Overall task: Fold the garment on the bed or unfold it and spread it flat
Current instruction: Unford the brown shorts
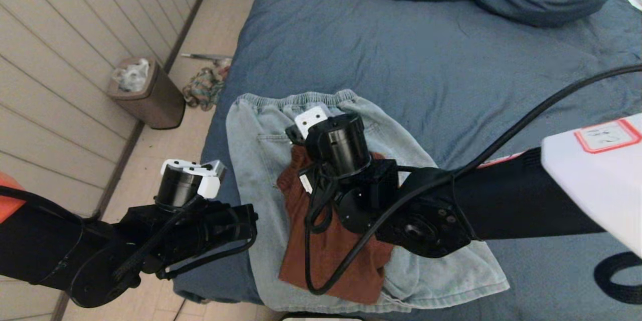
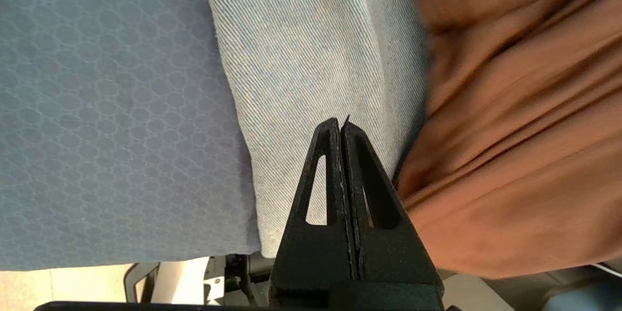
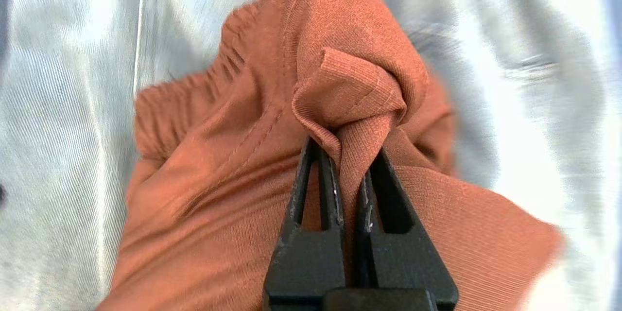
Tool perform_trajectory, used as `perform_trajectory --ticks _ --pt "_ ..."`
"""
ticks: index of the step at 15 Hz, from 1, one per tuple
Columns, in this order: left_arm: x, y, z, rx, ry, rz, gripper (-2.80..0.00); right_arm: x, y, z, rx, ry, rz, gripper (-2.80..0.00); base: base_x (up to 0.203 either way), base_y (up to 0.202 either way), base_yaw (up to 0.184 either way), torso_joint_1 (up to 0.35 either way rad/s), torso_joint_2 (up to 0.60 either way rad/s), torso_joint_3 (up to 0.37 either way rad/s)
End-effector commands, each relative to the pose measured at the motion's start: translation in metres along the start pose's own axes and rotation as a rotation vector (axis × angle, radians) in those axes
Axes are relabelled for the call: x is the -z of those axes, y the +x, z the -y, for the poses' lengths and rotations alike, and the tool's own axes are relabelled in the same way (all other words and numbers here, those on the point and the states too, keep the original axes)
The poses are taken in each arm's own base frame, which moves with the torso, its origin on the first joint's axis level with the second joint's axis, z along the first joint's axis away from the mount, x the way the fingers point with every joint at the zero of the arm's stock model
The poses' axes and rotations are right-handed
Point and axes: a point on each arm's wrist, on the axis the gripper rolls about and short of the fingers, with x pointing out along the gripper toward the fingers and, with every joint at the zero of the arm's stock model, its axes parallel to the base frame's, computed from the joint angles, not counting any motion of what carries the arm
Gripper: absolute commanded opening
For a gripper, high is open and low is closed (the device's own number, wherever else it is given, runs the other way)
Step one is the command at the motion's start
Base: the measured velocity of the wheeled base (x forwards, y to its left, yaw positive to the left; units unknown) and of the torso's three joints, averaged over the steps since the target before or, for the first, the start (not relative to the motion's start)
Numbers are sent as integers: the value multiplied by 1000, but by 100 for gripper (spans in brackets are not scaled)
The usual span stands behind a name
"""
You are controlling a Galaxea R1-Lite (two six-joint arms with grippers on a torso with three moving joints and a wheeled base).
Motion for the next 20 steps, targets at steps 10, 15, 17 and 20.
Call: perform_trajectory --ticks 10,15,17,20 --pt "7 15 -4 -23 -1 -37 -280 -47 -35 122 239 207 178 -280 0 0 0 0 0 0" --pt "11 23 -6 -27 -2 -43 -280 -8 -28 174 357 225 141 -280 0 0 0 0 0 0" --pt "12 25 -6 -29 -1 -47 -280 7 -28 189 385 230 136 -280 0 0 0 0 0 0" --pt "12 25 -6 -30 -2 -49 -280 27 -34 196 379 214 95 -280 0 0 0 0 0 0"
